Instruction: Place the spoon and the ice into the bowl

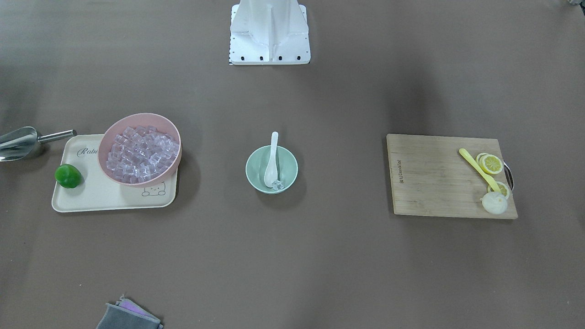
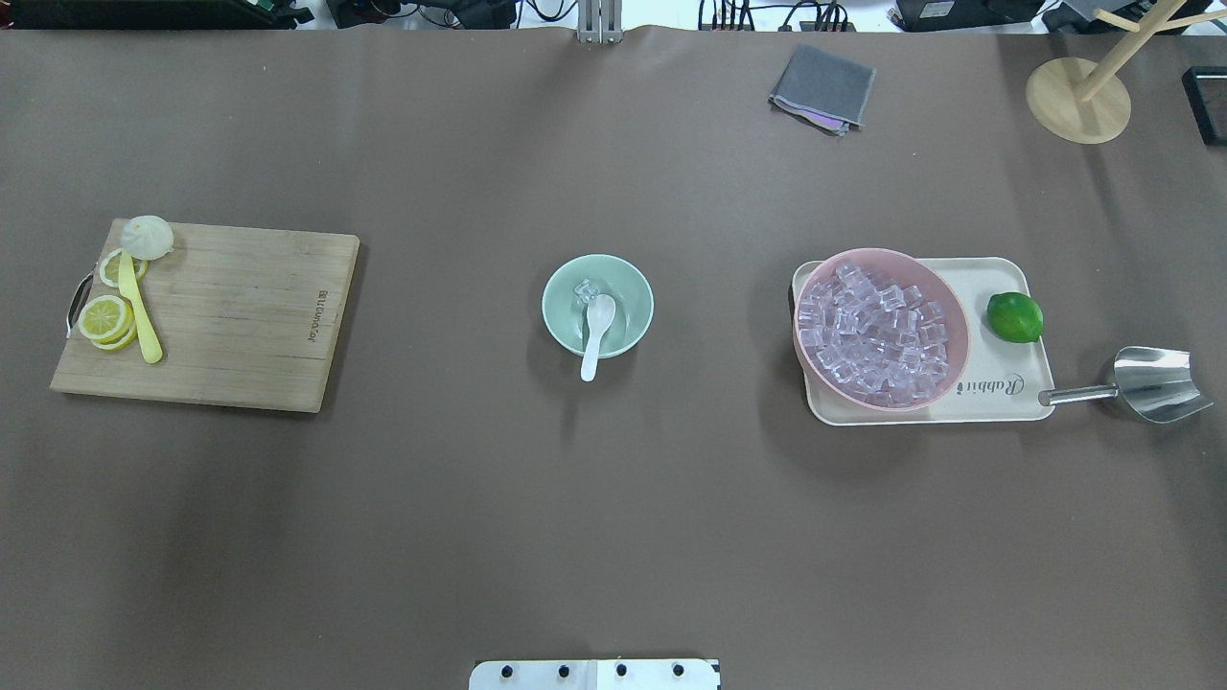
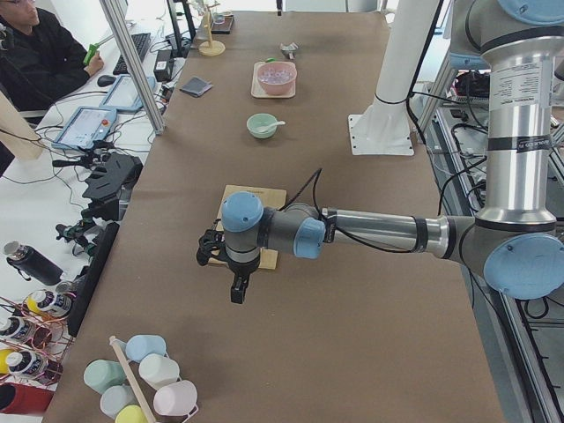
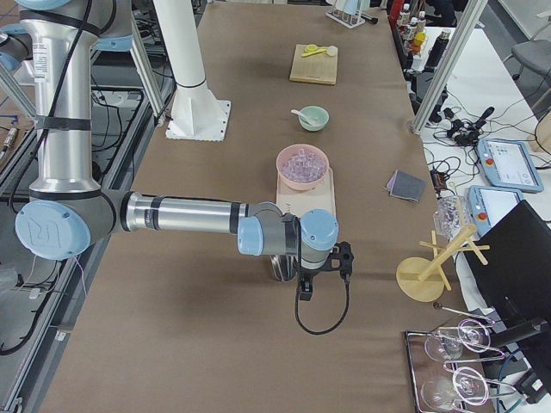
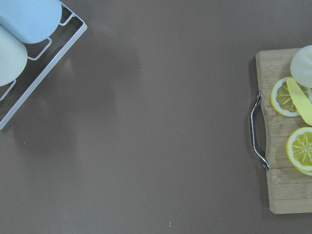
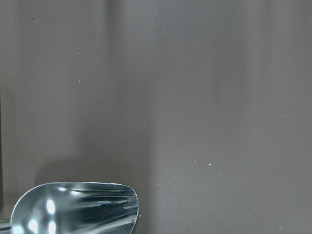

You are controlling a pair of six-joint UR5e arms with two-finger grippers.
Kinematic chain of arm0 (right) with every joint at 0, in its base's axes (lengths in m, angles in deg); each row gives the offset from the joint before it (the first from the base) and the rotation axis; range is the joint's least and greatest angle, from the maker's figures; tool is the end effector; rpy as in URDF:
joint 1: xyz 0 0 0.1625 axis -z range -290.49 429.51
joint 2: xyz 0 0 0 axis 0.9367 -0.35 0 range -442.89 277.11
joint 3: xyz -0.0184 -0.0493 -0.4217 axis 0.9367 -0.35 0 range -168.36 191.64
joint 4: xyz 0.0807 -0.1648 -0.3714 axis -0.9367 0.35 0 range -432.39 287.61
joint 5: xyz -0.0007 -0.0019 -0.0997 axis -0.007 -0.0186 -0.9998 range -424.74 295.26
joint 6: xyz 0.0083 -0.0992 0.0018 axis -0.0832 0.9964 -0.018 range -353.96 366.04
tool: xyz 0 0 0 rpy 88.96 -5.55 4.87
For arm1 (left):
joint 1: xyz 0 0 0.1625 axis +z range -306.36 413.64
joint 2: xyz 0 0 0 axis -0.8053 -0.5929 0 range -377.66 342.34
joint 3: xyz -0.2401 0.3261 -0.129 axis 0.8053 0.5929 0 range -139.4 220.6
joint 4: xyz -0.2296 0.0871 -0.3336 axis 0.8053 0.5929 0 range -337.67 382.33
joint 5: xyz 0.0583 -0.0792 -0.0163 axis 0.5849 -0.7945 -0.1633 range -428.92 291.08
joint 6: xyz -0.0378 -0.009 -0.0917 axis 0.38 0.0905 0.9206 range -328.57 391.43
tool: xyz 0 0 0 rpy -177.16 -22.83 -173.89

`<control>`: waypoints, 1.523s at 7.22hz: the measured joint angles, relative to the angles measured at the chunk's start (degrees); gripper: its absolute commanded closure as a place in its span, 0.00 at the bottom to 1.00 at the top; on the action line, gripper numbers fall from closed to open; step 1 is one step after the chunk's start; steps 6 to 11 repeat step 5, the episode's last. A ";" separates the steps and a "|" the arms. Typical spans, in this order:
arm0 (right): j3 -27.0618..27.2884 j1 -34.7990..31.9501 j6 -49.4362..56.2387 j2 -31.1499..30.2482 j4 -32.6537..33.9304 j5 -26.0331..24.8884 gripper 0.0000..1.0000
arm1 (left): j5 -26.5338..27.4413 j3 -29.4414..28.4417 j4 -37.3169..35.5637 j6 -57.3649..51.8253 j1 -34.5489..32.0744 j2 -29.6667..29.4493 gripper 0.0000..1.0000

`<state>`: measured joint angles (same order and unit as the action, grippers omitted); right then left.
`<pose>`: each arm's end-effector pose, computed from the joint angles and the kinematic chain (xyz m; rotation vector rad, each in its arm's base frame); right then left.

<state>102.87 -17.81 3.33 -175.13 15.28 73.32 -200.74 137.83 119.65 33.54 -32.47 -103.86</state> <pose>0.0369 -0.4790 0.6584 -0.0179 -0.8390 -0.0093 -0.0345 -0.4785 0.6175 0.1407 0.7363 0.0980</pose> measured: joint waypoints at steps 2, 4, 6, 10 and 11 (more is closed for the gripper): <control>0.74 -0.26 0.06 0.99 2.78 -0.32 0.00 | -0.02 -0.72 0.08 0.00 0.04 -0.38 0.02; 0.93 -0.30 0.07 1.24 3.62 -0.47 0.00 | -0.02 -0.95 0.16 0.00 0.06 -0.52 0.02; 0.95 -0.30 0.07 1.24 3.70 -0.50 0.00 | -0.02 -0.97 0.21 0.00 0.06 -0.55 0.02; 0.95 -0.30 0.07 1.24 3.70 -0.50 0.00 | -0.02 -0.97 0.21 0.00 0.06 -0.55 0.02; 0.95 -0.30 0.07 1.24 3.70 -0.50 0.00 | -0.02 -0.97 0.21 0.00 0.06 -0.55 0.02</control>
